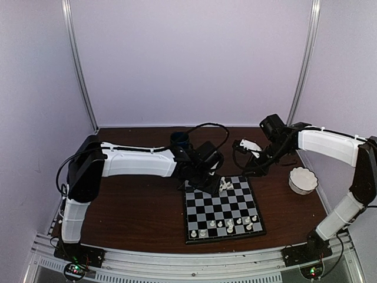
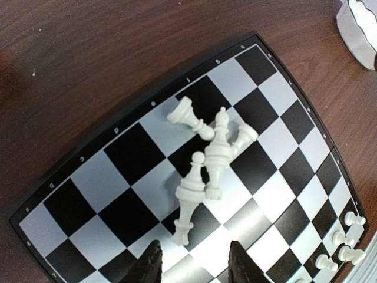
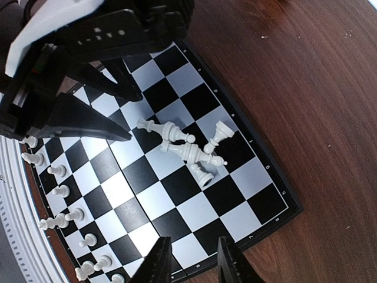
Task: Set up the chess pieces on the board
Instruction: Pick up the chess pile from the chessboard.
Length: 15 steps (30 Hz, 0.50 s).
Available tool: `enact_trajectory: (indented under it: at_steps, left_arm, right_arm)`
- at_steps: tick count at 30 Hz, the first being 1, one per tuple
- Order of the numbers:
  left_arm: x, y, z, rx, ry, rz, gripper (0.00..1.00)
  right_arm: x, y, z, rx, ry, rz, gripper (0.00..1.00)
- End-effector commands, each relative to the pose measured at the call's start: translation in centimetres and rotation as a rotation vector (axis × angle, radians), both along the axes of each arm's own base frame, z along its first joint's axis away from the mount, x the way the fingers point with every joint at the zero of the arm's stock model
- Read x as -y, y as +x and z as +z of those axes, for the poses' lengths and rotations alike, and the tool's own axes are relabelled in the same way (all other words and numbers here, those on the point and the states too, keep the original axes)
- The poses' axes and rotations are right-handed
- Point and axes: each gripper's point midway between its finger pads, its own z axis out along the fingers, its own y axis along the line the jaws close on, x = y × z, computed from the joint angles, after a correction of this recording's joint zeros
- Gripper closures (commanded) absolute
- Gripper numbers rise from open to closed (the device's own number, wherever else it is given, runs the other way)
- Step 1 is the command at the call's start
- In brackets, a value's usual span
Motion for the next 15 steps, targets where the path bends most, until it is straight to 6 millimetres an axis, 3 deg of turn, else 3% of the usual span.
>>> enact_trajectory:
  at_steps: [1, 15]
  left_arm:
    - [1.1, 1.3, -0.1, -0.011, -0.01, -0.016, 0.6]
    - [1.4, 2.4, -3.3, -0.07, 0.06, -0.026, 0.65]
  right_arm:
    - [0.3, 0.0, 1.1, 0.015, 0.04, -0.013, 0.71]
    - [0.4, 0.0, 0.8, 0.002, 0.05, -0.012, 0.7]
